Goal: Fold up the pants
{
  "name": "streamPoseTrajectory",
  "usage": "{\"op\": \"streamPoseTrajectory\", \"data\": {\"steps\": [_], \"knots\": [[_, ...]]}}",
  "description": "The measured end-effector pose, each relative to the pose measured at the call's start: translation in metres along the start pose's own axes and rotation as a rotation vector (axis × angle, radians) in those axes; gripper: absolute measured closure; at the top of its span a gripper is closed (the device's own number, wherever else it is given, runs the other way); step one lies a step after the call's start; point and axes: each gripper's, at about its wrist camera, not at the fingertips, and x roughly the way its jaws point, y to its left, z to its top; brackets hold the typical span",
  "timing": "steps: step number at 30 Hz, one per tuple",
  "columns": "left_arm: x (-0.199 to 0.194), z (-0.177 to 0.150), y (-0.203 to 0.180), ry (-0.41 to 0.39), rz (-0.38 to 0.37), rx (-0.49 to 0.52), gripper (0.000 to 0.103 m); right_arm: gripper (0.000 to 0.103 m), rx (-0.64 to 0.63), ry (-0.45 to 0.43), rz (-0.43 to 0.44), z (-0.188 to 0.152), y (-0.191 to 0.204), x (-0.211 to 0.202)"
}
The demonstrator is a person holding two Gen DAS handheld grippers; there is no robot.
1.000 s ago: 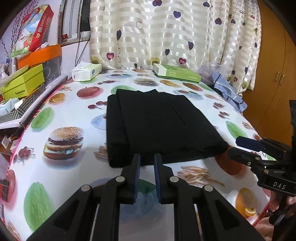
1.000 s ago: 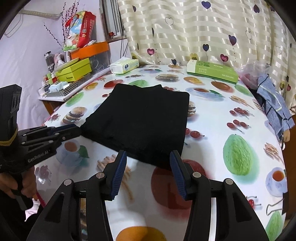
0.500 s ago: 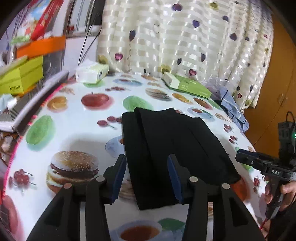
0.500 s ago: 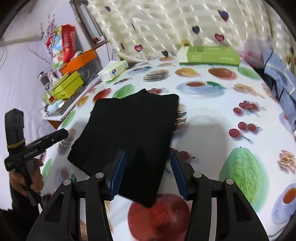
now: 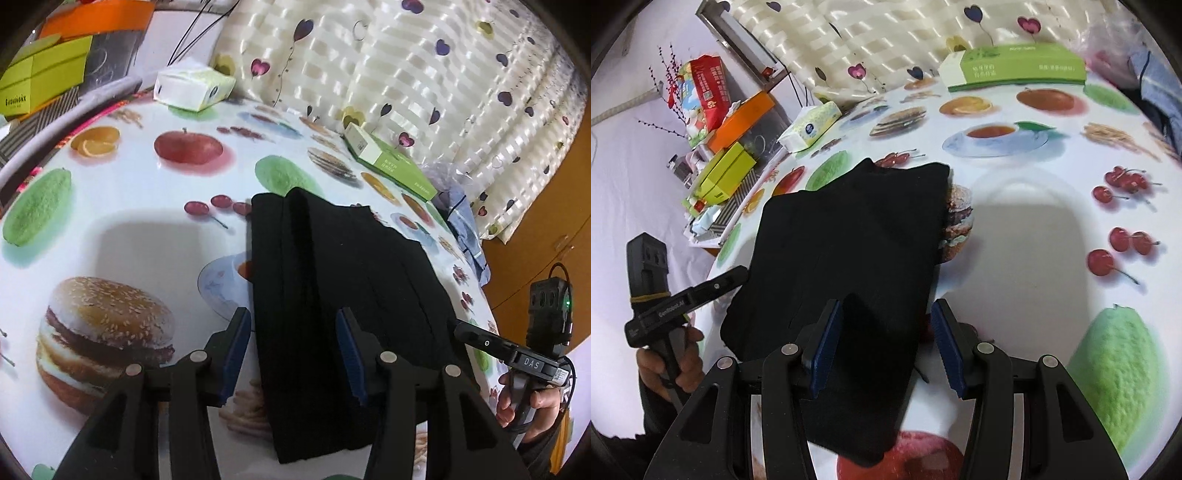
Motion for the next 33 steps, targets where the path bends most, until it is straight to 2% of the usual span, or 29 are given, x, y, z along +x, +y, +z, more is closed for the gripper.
{"op": "streamPoseTrajectory", "data": {"steps": [3,9,15,17,19,21,24,28,33], "knots": [[0.007,0.003,0.001,0.011,-0.029,-0.020,0.051,0.052,-0.010,0.009,0.003,0.004,0.001,0.005],[0.015,0.009,-0.003,0.000,-0.031,-0.023,0.050,0.052,-0.015,0.018,-0.023,0.010,0.006,0.010],[0.008,-0.004,-0.012,0.004,-0.017,0.020,0.050,0.052,-0.036,0.033,-0.017,-0.002,0.012,0.005],[0.006,-0.007,-0.013,0.004,-0.010,0.022,0.050,0.066,-0.042,0.028,-0.031,-0.002,0.013,0.007],[0.008,-0.004,-0.014,0.008,-0.008,0.018,0.057,0.077,-0.018,0.028,-0.022,0.001,0.011,0.009],[0.009,-0.001,-0.013,0.010,-0.019,0.001,0.065,0.080,-0.022,0.013,-0.021,0.001,0.013,0.007],[0.006,-0.001,-0.016,0.002,-0.010,0.011,0.071,0.087,-0.022,-0.008,-0.018,0.001,0.016,0.001],[-0.004,0.001,-0.021,-0.029,-0.012,0.032,0.081,0.089,-0.032,-0.041,-0.011,0.003,0.023,-0.008],[-0.012,0.007,-0.032,-0.054,-0.003,0.081,0.085,0.090,-0.077,-0.063,-0.014,0.007,0.039,-0.012]]}}
